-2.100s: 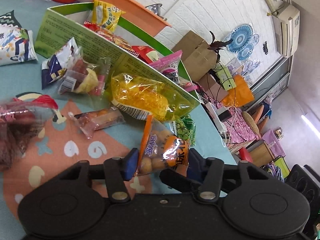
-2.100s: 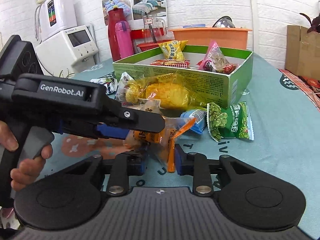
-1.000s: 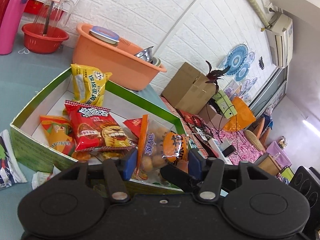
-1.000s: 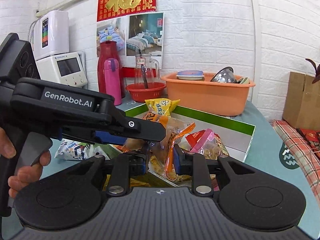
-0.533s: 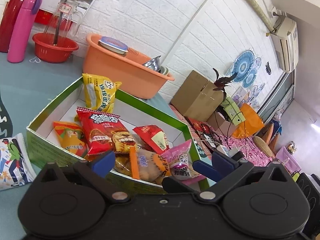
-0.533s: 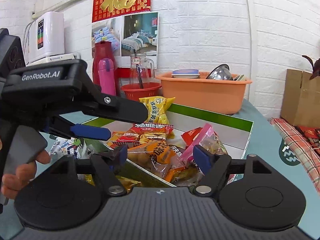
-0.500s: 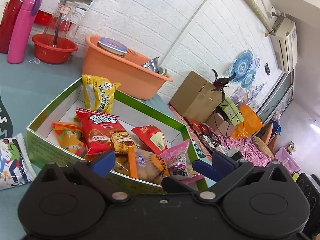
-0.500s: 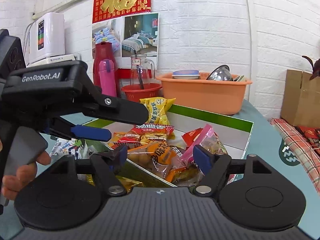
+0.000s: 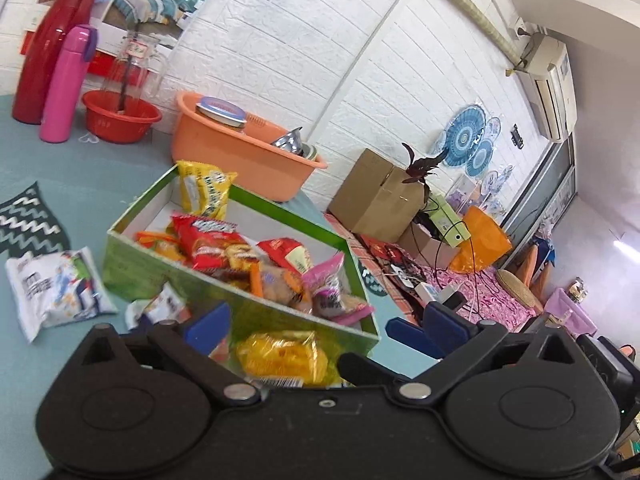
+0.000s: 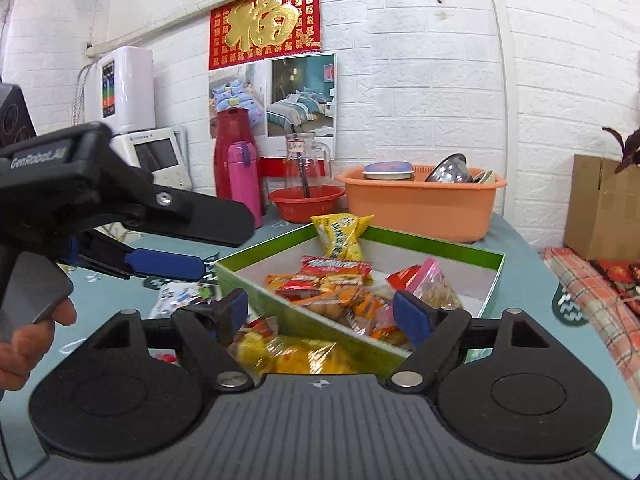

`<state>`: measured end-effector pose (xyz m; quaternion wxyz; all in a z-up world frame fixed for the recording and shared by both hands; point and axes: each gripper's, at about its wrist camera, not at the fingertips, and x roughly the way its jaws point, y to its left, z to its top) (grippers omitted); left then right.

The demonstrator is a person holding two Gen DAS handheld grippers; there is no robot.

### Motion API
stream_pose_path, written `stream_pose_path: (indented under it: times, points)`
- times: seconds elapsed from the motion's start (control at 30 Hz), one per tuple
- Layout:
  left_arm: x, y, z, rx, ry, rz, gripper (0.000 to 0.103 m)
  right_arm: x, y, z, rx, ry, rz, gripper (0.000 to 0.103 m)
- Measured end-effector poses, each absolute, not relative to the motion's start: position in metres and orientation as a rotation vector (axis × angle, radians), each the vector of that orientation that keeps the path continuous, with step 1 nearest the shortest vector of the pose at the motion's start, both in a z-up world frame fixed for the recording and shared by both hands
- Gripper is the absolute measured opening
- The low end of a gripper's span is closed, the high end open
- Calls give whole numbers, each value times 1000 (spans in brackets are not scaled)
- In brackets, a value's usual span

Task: Organize snacks
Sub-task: 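Reach the left gripper toward the red-labelled clear snack bag, then grasp the red-labelled snack bag and lift it toward the box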

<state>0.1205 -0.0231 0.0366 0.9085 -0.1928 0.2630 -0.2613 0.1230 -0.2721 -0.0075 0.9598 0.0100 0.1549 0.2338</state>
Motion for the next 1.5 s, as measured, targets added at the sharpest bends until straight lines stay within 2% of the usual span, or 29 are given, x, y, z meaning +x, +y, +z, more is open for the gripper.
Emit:
stream_pose_path:
  times: [0.53,0.93,1.4,1.47,1.5]
  points:
    - [81,57,-10,-456,569,-347,103,93,-236,-39,100,490,621,103]
    - [90,55,-43,-594,683,-450,103,86,-206,-46,68,548,695,103]
    - [92,69,-51,-609,676,-448,103,104,-172,-58,75,602,690,103]
    - [96,68,-54,-618,685,-461,93,109,-168,-60,83,610,682,103]
    - [99,67,-56,-619,695,-469,74,111,-166,-61,87,617,678,103]
